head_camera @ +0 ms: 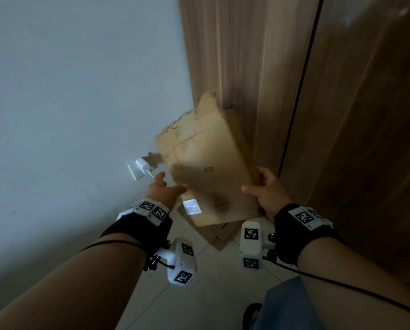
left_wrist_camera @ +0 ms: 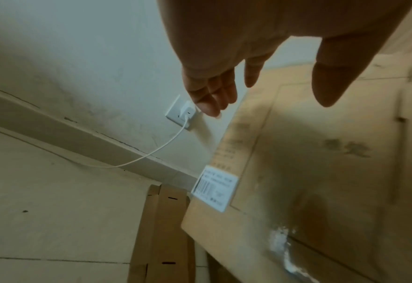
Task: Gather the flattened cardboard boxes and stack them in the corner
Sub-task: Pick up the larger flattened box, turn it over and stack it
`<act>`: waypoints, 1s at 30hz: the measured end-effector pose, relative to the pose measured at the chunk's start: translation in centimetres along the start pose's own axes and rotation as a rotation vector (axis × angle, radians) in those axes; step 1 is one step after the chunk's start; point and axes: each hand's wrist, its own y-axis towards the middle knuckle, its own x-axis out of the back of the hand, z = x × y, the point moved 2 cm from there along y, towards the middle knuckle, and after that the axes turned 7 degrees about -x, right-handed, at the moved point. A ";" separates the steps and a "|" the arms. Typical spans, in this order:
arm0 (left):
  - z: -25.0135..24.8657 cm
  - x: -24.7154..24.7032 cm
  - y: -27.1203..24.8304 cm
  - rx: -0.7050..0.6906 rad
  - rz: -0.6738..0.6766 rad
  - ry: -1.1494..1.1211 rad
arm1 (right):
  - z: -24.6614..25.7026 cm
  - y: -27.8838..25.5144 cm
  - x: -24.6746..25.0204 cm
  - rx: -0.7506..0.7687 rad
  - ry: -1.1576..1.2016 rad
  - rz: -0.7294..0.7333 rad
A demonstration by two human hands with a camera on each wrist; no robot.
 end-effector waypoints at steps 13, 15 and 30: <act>-5.0 -5.6 -2.9 0.024 0.127 -0.501 | 1.0 -1.1 -1.6 0.232 -0.516 -0.178; -5.1 -5.9 -2.9 0.053 0.108 -0.580 | 1.1 -1.6 -2.2 0.293 -0.676 -0.240; 0.5 -3.2 2.0 0.189 -0.158 -0.789 | -1.1 2.7 -3.5 -0.162 -0.450 -0.138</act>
